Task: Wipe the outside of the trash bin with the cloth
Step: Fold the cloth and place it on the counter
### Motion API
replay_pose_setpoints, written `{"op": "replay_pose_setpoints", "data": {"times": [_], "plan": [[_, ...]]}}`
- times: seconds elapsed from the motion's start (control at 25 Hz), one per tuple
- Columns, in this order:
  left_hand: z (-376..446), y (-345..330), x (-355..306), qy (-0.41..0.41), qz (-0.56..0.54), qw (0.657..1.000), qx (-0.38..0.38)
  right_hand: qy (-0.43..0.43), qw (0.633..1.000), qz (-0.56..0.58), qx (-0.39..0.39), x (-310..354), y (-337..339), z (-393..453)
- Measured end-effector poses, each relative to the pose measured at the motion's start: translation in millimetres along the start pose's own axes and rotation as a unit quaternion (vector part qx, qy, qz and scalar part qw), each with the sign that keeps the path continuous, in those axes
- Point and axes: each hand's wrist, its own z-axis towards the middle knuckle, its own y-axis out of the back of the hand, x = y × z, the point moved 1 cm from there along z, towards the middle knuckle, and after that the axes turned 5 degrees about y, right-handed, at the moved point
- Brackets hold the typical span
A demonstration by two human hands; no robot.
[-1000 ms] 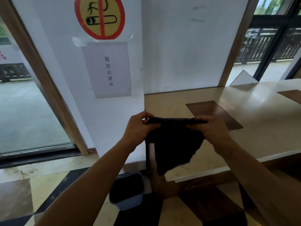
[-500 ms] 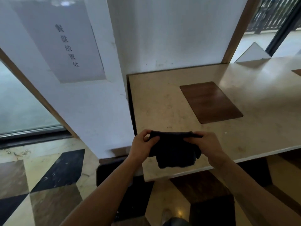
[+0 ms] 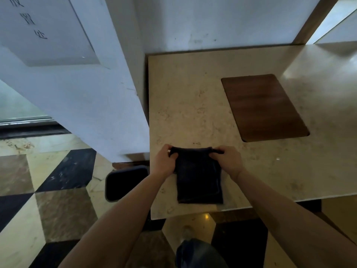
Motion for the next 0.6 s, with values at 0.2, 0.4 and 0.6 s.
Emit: {"op": "replay_pose_setpoints", "data": {"times": [0.2,0.4,0.6], "plan": [[18.1,-11.0,0.6,-0.029,0.131,0.99,-0.045,0.049,0.989,-0.142,0.009,-10.8,-9.9,20.8],[27.6,-14.2,6.9,-0.069,0.198,0.976,-0.063,0.091,0.965,-0.246,-0.004,-25.6,-17.6,25.9],[16.4,-10.1,7.0,-0.081,0.217,0.967,-0.105,0.106,0.959,-0.262,-0.03,-22.9,-14.7,19.0]]}}
